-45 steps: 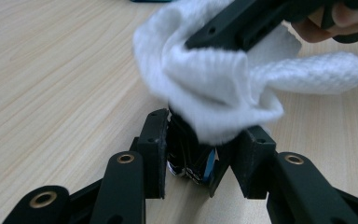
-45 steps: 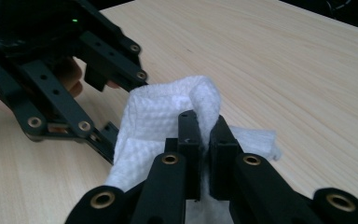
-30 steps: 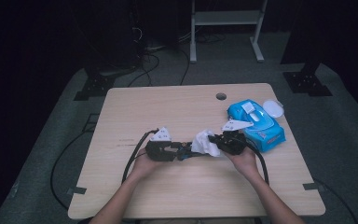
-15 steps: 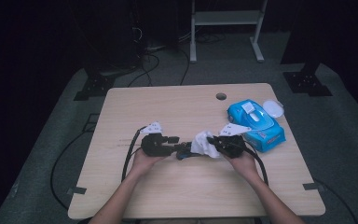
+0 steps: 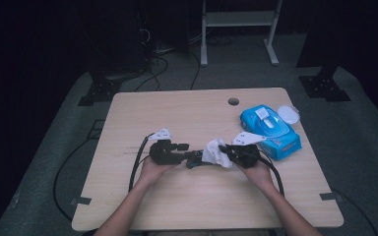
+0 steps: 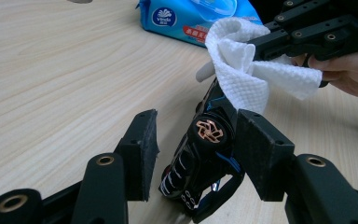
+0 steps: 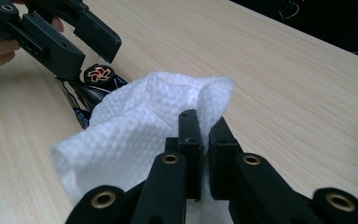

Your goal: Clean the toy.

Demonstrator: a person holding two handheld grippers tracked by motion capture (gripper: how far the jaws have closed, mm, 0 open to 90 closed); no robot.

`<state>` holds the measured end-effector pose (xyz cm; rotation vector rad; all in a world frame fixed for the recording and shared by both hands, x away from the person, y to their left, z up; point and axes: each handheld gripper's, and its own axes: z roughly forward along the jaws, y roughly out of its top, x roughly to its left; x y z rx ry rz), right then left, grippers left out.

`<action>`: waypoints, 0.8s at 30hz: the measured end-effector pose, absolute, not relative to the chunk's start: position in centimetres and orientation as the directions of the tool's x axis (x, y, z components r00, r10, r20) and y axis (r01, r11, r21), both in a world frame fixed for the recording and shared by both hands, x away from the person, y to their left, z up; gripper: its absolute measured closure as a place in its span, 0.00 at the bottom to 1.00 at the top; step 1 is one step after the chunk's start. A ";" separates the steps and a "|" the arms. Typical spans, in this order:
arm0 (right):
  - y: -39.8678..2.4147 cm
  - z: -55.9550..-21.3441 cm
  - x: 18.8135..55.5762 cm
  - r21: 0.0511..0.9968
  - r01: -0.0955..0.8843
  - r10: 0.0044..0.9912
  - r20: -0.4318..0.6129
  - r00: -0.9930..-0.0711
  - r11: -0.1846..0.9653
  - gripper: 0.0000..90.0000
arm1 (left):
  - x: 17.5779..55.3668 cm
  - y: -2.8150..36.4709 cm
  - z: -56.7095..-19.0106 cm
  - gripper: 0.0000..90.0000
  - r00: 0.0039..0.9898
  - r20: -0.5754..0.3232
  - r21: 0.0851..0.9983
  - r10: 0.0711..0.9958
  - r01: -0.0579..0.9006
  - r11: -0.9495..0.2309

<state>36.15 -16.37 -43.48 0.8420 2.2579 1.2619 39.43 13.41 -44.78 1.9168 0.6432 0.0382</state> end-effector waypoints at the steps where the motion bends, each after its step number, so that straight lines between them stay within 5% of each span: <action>1: -16.4 -43.5 36.1 0.864 0.300 0.680 -0.066 -0.730 0.405 0.95 | 39.4 13.4 -44.8 0.54 0.858 -0.260 0.860 0.444 0.414 -0.297; 5: -16.5 -43.6 35.7 0.866 0.289 0.678 -0.076 -0.731 0.409 0.95 | 38.7 11.5 -45.9 0.50 0.879 -0.137 0.790 0.457 0.375 -0.485; 14: -17.0 -43.6 34.7 0.867 0.274 0.661 -0.082 -0.746 0.416 0.95 | 38.7 11.7 -45.5 0.47 0.876 -0.222 0.804 0.428 0.412 -0.428; 24: -17.3 -43.7 33.3 0.861 0.268 0.641 -0.084 -0.763 0.432 0.95 | 38.4 10.8 -45.9 0.35 0.875 -0.216 0.776 0.434 0.423 -0.467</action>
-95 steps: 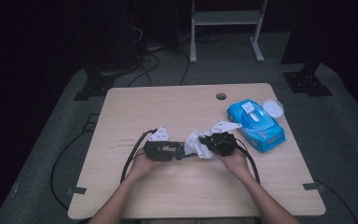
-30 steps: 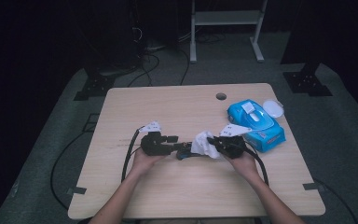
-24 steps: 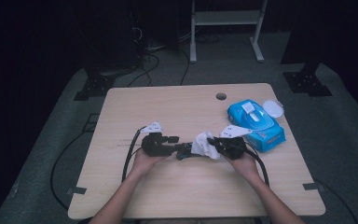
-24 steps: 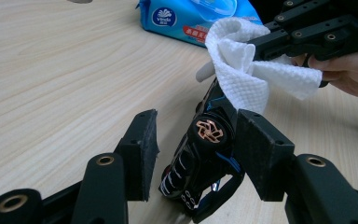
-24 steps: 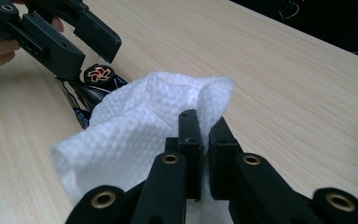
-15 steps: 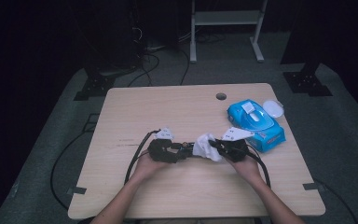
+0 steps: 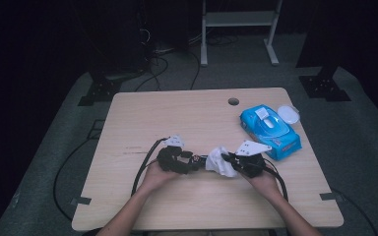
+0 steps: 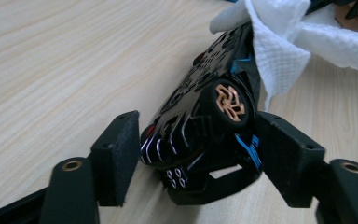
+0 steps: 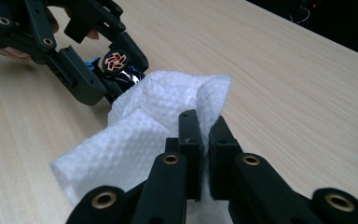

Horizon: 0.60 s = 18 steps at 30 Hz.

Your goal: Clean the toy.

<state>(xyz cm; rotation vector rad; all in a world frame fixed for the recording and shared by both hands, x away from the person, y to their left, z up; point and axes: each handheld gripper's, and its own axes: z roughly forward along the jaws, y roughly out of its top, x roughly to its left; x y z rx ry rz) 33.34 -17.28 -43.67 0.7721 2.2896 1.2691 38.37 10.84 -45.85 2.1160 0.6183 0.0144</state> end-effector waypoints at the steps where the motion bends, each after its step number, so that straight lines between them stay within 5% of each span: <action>1: -17.3 -43.7 33.2 0.861 0.267 0.639 -0.084 -0.764 0.433 0.95 | 38.3 10.8 -45.9 0.34 0.876 -0.216 0.774 0.432 0.423 -0.470; 12: -17.5 -44.2 32.6 0.843 0.284 0.621 -0.074 -0.780 0.458 0.95 | 37.2 10.3 -46.3 0.24 0.888 -0.118 0.781 0.445 0.360 -0.510; 18: -16.9 -45.7 32.8 0.806 0.311 0.610 -0.076 -0.789 0.503 0.95 | 37.0 10.0 -46.5 0.27 0.898 -0.085 0.778 0.433 0.331 -0.534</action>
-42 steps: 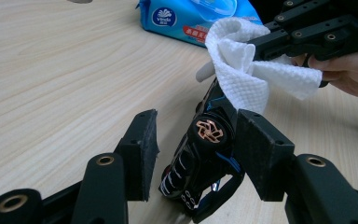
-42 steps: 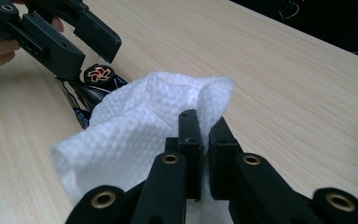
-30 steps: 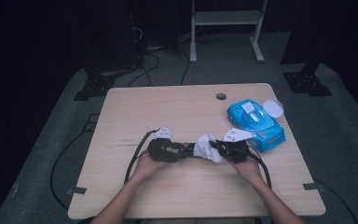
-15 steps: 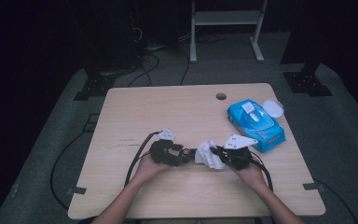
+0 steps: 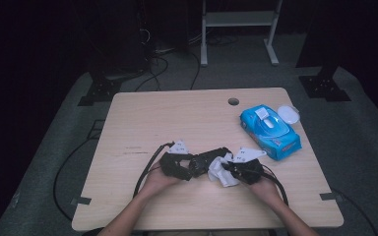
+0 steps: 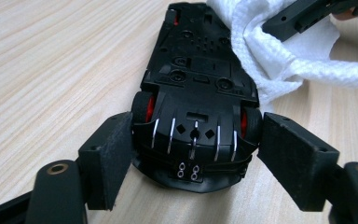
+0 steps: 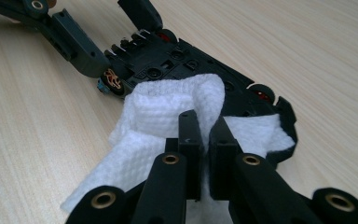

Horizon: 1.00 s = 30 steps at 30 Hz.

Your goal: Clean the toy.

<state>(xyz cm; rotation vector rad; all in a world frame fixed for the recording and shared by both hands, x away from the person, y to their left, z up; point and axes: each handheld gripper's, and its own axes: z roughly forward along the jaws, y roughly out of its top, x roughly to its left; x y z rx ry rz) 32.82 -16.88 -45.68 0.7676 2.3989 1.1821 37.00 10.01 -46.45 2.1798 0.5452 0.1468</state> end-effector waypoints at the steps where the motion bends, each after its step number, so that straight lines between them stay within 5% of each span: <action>1: -16.8 -45.5 32.9 0.808 0.304 0.605 -0.080 -0.792 0.505 0.95 | 36.9 10.0 -46.4 0.26 0.900 -0.083 0.778 0.429 0.327 -0.536; 11: -17.5 -43.9 33.8 0.845 0.330 0.646 -0.024 -0.763 0.421 0.95 | 37.0 9.4 -46.8 0.13 0.900 -0.068 0.773 0.430 0.320 -0.548; 20: -15.3 -43.5 35.2 0.845 0.342 0.630 0.007 -0.776 0.412 0.94 | 37.3 8.7 -47.4 0.18 0.897 -0.062 0.760 0.438 0.326 -0.562; 22: -14.3 -43.7 35.6 0.824 0.357 0.608 0.020 -0.793 0.439 0.90 | 37.2 8.7 -47.3 0.26 0.904 -0.037 0.759 0.425 0.302 -0.577; 30: -14.4 -43.9 35.8 0.806 0.388 0.604 0.048 -0.796 0.448 0.57 | 37.1 8.7 -47.3 0.27 0.909 -0.032 0.763 0.417 0.291 -0.577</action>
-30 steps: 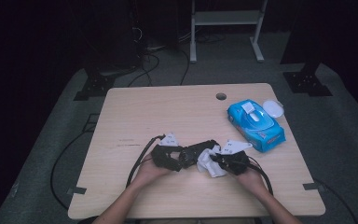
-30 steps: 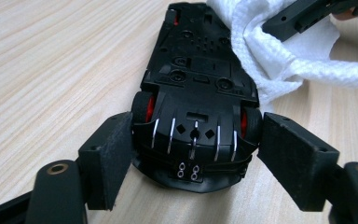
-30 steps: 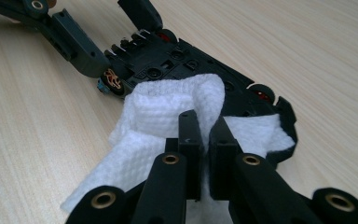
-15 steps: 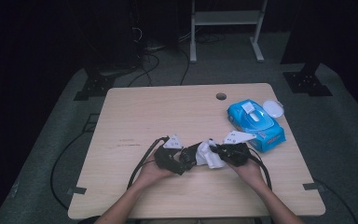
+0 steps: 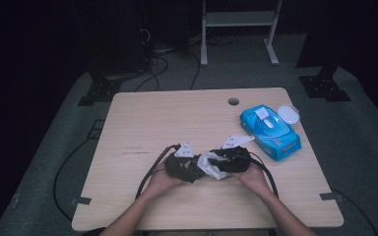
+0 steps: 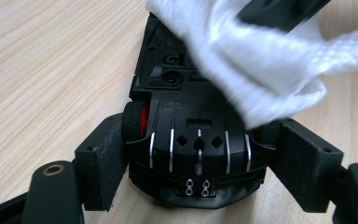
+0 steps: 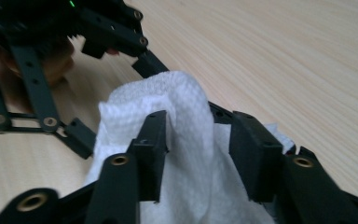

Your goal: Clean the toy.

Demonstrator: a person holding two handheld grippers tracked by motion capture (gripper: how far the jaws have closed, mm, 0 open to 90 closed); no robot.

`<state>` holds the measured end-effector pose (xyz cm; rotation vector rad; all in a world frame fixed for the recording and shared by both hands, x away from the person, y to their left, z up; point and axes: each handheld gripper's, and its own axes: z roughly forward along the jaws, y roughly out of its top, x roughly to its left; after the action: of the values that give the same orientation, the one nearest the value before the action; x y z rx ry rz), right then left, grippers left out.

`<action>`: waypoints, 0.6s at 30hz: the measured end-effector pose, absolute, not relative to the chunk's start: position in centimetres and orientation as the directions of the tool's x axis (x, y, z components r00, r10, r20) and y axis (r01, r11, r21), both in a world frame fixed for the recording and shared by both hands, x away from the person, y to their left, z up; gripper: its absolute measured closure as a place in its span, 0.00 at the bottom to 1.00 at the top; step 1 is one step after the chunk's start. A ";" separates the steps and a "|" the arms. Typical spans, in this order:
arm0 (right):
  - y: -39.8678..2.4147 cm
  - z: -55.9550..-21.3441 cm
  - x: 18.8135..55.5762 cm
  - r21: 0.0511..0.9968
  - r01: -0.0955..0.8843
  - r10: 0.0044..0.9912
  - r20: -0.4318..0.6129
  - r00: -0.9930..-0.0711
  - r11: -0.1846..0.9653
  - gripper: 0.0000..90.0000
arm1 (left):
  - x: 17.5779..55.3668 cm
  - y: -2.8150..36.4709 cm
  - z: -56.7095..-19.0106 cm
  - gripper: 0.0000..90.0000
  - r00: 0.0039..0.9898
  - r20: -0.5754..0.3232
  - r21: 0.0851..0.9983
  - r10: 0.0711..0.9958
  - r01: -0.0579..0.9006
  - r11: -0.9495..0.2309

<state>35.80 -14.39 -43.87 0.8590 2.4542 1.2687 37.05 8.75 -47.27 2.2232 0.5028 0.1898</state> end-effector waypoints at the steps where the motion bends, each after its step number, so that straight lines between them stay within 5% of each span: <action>1: -14.7 -43.6 35.7 0.810 0.386 0.610 0.045 -0.791 0.441 0.54 | 37.0 8.7 -47.3 0.27 0.909 -0.032 0.763 0.417 0.291 -0.577; 18: -14.3 -44.4 34.9 0.789 0.418 0.620 0.060 -0.782 0.450 0.55 | 36.9 8.7 -47.0 0.27 0.914 -0.009 0.771 0.405 0.264 -0.579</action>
<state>34.87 -14.28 -44.43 0.9000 2.4650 1.2404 36.95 8.72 -47.03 2.2190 0.4748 0.2115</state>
